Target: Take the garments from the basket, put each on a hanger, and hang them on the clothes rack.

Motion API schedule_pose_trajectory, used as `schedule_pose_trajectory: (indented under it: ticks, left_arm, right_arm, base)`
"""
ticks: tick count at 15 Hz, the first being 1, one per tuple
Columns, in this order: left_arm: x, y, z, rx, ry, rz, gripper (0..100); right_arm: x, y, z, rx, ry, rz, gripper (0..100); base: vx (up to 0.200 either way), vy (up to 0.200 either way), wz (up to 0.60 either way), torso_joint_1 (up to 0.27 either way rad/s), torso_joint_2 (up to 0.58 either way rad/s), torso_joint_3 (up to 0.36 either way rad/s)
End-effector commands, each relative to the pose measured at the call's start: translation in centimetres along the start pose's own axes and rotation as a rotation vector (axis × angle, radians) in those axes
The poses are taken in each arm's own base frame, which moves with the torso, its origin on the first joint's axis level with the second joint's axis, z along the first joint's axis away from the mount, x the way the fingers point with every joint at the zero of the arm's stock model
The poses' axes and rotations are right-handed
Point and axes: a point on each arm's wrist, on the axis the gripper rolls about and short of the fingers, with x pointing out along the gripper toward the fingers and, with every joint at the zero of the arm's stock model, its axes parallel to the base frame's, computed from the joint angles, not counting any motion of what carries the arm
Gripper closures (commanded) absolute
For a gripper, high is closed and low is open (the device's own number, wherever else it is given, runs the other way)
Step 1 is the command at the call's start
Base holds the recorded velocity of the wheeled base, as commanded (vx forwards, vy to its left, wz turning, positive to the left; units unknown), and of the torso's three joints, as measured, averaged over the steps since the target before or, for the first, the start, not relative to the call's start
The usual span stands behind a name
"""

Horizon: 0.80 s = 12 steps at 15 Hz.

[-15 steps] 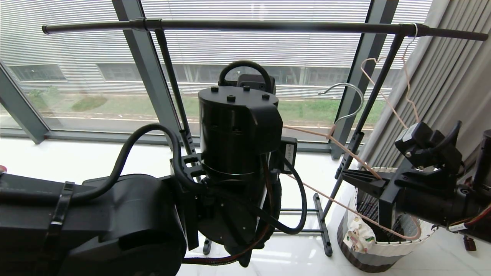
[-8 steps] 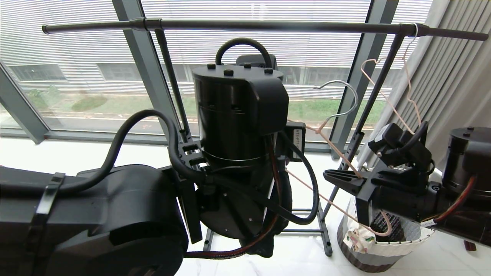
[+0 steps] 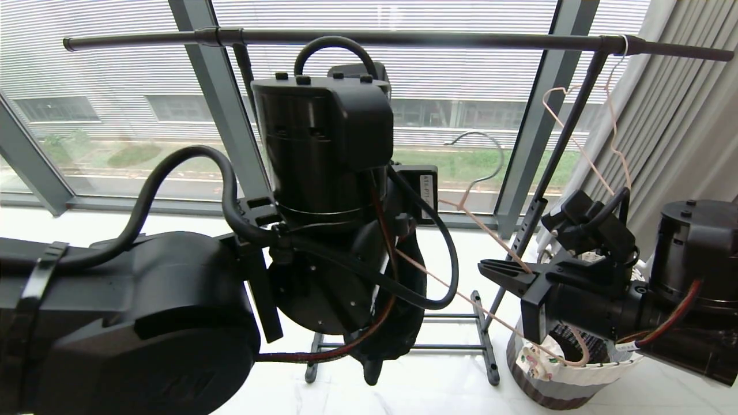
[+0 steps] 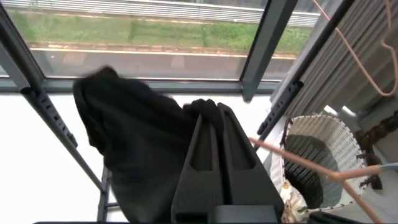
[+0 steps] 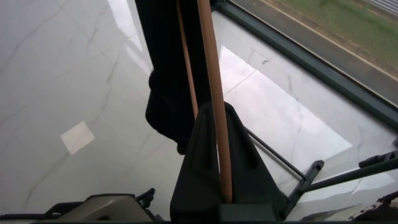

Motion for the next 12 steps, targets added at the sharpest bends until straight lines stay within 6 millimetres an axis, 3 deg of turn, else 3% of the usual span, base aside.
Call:
schedule_pose_trajectory:
  ticks: [1,4,12]
  left_arm:
    - [-0.2,1.7,0.4,-0.004,-0.006,0.037,100]
    - [-1.1,2.3,-0.1,0.01,0.012,0.033,100]
    - [-4.5,-1.6,-0.6,-0.015,0.027,-0.13,100]
  right_arm:
    - [-0.4,0.1,0.1,-0.001,-0.007,0.003,100]
    - [-0.4,0.1,0.0,-0.003,-0.006,0.003,100]
    - [0.4,0.9,0.6,-0.009,-0.018,0.024,100]
  base:
    - [0.0,0.0,0.0,0.0,0.0,0.0]
    - [0.0,0.0,0.0,0.0,0.0,0.0]
    - [0.0,0.0,0.0,0.0,0.0,0.0]
